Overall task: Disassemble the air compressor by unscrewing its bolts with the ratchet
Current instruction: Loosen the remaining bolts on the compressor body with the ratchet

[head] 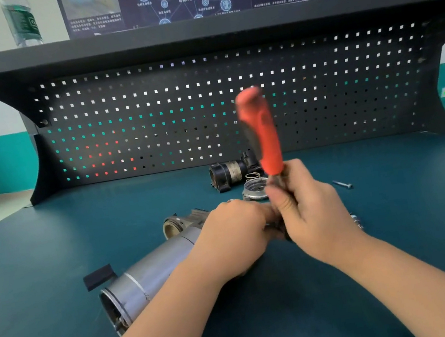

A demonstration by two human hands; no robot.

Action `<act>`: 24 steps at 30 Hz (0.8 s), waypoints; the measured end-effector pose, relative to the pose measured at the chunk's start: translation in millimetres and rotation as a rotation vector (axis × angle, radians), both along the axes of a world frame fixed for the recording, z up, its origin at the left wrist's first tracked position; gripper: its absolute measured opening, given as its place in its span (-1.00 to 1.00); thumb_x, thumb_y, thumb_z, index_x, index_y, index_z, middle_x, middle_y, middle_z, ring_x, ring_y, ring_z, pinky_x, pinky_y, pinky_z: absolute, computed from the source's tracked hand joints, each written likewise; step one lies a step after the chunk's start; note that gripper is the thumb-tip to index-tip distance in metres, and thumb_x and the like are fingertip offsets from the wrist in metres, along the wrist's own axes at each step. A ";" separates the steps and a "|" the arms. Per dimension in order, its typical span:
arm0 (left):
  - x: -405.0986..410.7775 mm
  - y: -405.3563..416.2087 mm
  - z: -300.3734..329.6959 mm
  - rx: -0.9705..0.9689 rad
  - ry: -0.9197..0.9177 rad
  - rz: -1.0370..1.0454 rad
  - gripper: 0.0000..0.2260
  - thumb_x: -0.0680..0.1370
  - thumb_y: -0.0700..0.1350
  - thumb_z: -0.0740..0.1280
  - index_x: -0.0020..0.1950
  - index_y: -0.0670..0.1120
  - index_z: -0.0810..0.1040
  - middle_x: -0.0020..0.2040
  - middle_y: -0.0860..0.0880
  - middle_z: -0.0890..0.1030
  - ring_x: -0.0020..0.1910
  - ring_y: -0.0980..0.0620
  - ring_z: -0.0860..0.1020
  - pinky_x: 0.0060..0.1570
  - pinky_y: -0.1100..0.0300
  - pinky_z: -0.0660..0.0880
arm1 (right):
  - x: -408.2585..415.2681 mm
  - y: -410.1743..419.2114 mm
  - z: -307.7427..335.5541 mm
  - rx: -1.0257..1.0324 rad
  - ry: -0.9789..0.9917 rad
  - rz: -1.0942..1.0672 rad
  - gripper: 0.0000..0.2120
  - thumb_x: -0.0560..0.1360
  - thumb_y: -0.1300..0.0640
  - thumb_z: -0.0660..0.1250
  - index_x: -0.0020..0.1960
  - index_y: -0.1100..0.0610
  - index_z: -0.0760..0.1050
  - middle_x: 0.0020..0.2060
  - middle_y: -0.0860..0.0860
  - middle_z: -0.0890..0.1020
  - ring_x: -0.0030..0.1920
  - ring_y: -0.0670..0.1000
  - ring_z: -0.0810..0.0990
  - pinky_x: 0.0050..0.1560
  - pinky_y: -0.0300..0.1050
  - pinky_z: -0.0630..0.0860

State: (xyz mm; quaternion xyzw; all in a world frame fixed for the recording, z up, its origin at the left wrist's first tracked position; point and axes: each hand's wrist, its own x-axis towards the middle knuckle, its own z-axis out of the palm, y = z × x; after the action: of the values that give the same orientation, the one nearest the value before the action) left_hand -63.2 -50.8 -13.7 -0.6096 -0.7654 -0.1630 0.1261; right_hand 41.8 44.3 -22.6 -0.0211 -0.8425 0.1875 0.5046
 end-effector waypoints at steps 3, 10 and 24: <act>0.1 1.2 0.2 -0.024 0.018 0.009 -0.78 0.50 0.08 0.28 0.13 0.22 0.54 0.12 0.20 0.60 0.11 0.03 0.53 0.02 0.11 0.47 | -7.5 10.1 3.2 -0.509 0.103 -0.120 -0.83 0.62 0.07 0.13 -0.14 0.08 0.32 -0.47 -0.08 0.50 -0.47 -0.14 0.45 -0.42 -0.26 0.37; -2.9 1.0 1.5 -0.018 -0.017 -0.020 -0.73 0.53 0.10 0.27 0.23 0.28 0.47 0.25 0.26 0.52 0.24 0.09 0.48 0.15 0.09 0.44 | -15.5 19.7 -5.1 -1.646 0.262 0.089 -0.76 0.65 0.13 0.12 -0.19 0.15 0.31 -0.50 0.03 0.45 -0.75 -0.15 0.29 -0.62 -0.39 0.22; -0.6 2.5 -2.2 -0.024 0.085 0.003 -0.80 0.56 0.12 0.19 0.17 0.25 0.46 0.04 0.12 0.62 0.03 -0.01 0.54 -0.01 0.08 0.46 | -9.7 22.5 3.6 -1.048 0.140 -0.030 -0.81 0.63 0.12 0.14 -0.16 0.09 0.33 -0.49 -0.06 0.51 -0.58 -0.07 0.39 -0.56 -0.25 0.33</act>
State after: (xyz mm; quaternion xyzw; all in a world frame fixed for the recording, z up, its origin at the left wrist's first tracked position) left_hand -63.8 -48.3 -16.0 -0.6162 -0.7623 -0.1275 0.1513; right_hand 32.1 66.8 -19.1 -0.2700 -0.5997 0.5772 0.4840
